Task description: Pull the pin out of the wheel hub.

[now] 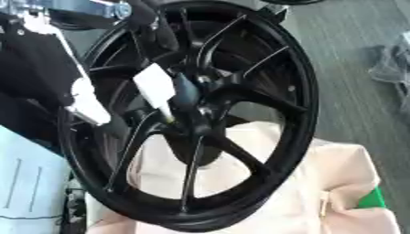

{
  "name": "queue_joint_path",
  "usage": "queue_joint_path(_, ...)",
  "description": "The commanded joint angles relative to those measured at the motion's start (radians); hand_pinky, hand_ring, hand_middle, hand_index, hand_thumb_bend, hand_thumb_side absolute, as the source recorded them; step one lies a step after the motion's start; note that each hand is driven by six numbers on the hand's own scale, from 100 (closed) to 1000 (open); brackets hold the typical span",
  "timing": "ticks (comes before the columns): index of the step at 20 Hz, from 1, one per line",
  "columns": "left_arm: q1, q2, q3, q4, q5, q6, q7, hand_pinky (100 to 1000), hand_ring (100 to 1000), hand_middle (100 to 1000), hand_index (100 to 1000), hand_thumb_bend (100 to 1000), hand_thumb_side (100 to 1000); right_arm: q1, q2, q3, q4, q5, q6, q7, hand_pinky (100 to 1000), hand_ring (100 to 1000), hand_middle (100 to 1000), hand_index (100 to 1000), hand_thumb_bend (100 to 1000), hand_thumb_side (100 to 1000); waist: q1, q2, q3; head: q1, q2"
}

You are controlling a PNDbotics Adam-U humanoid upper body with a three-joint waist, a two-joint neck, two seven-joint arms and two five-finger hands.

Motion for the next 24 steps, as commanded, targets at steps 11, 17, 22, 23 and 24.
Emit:
queue_joint_path(11, 0.004, -0.026, -0.025, 0.080, -0.073, -0.009, 0.094, 791, 791, 771, 853, 712, 400, -0.008, -0.033, 0.000, -0.007, 0.010, 0.001, 0.006, 717, 664, 624, 741, 100, 675, -0.010, -0.024, -0.006, 0.002, 0.003)
queue_joint_path(17, 0.001, -0.041, -0.029, 0.102, -0.100, -0.042, 0.110, 789, 789, 768, 845, 705, 371, -0.009, -0.032, 0.002, -0.006, 0.011, 0.004, 0.009, 718, 665, 624, 741, 100, 677, -0.010, -0.024, -0.007, 0.002, -0.004)
queue_joint_path(22, -0.002, -0.045, -0.028, 0.112, -0.095, -0.055, 0.110, 789, 789, 768, 844, 704, 371, -0.008, -0.032, 0.003, -0.006, 0.013, 0.005, 0.010, 718, 665, 624, 741, 100, 677, -0.011, -0.025, -0.006, 0.002, -0.006)
queue_joint_path(23, -0.002, -0.045, -0.028, 0.113, -0.095, -0.056, 0.110, 789, 789, 768, 844, 704, 371, -0.008, -0.032, 0.003, -0.006, 0.013, 0.005, 0.010, 718, 665, 624, 741, 100, 677, -0.011, -0.025, -0.006, 0.002, -0.006)
queue_joint_path(24, -0.002, -0.045, -0.028, 0.113, -0.095, -0.057, 0.110, 789, 789, 768, 844, 704, 371, -0.008, -0.032, 0.003, -0.006, 0.013, 0.005, 0.010, 718, 665, 624, 741, 100, 677, -0.011, -0.025, -0.006, 0.002, -0.006)
